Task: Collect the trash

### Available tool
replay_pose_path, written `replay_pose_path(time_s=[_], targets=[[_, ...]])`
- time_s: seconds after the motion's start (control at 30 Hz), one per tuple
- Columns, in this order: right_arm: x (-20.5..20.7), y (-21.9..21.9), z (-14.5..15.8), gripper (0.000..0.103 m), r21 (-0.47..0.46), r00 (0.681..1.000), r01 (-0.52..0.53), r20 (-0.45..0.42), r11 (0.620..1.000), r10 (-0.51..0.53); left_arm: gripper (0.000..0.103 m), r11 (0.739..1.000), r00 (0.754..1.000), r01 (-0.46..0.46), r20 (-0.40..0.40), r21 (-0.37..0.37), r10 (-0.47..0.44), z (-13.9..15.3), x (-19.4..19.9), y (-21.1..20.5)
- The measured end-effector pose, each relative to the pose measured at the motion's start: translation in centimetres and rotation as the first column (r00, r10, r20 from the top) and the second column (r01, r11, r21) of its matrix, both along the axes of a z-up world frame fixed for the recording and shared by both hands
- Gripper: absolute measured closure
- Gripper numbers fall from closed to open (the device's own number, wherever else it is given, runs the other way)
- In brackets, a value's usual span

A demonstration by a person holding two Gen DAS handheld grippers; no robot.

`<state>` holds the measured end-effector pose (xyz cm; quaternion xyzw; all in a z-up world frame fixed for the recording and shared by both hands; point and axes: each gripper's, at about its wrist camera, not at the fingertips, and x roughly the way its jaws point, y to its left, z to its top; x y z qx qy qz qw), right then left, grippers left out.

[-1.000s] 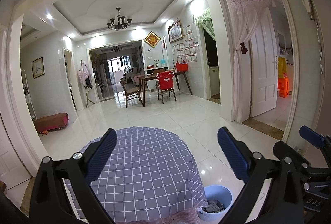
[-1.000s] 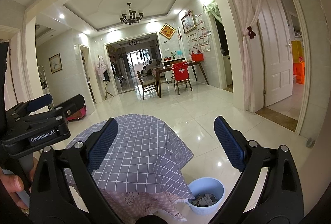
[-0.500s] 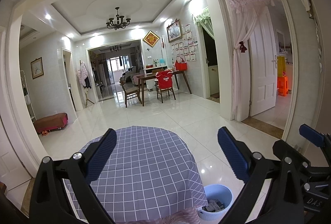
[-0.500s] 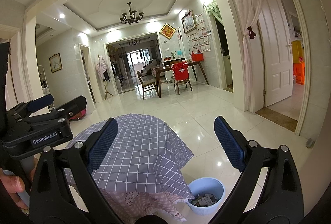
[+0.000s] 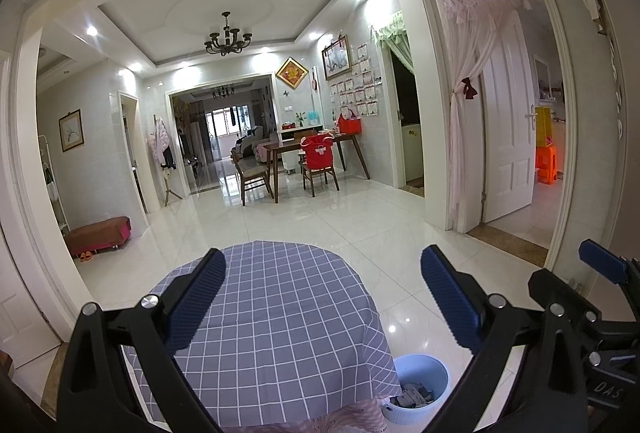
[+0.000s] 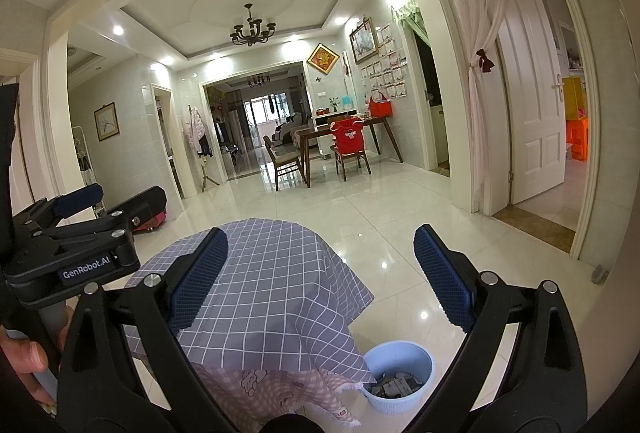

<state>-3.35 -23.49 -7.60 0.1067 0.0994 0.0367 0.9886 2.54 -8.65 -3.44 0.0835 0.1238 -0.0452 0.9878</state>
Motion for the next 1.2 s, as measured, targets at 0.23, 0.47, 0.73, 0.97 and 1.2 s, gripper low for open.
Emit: replay_pose_path(time_s=[0.23, 0.47, 0.73, 0.97, 1.2], targets=[[0.0, 0.6, -0.6, 0.011, -0.001, 1.000, -0.002, -0.005, 1.000, 0.002, 0.007, 1.000, 1.000, 0.001, -0.002, 0.000, -0.001, -0.4, -0.2, 0.0], [-0.1, 0.6, -0.7, 0.011, 0.000, 1.000, -0.002, -0.006, 1.000, 0.002, 0.007, 1.000, 1.000, 0.000, -0.003, 0.001, 0.000, 0.0, 0.1, -0.1], [-0.1, 0.7, -0.6, 0.011, 0.001, 1.000, -0.002, -0.006, 1.000, 0.002, 0.007, 1.000, 1.000, 0.001, -0.003, 0.001, -0.001, 0.2, 0.1, -0.1], [-0.1, 0.9, -0.6, 0.011, 0.002, 1.000, -0.002, -0.006, 1.000, 0.002, 0.007, 1.000, 1.000, -0.001, -0.006, 0.001, 0.001, 0.0, 0.2, -0.2], [-0.1, 1.3, -1.2, 0.011, 0.001, 1.000, -0.006, -0.024, 1.000, 0.006, 0.007, 1.000, 1.000, 0.003, -0.020, -0.009, -0.003, -2.0, -0.5, 0.1]])
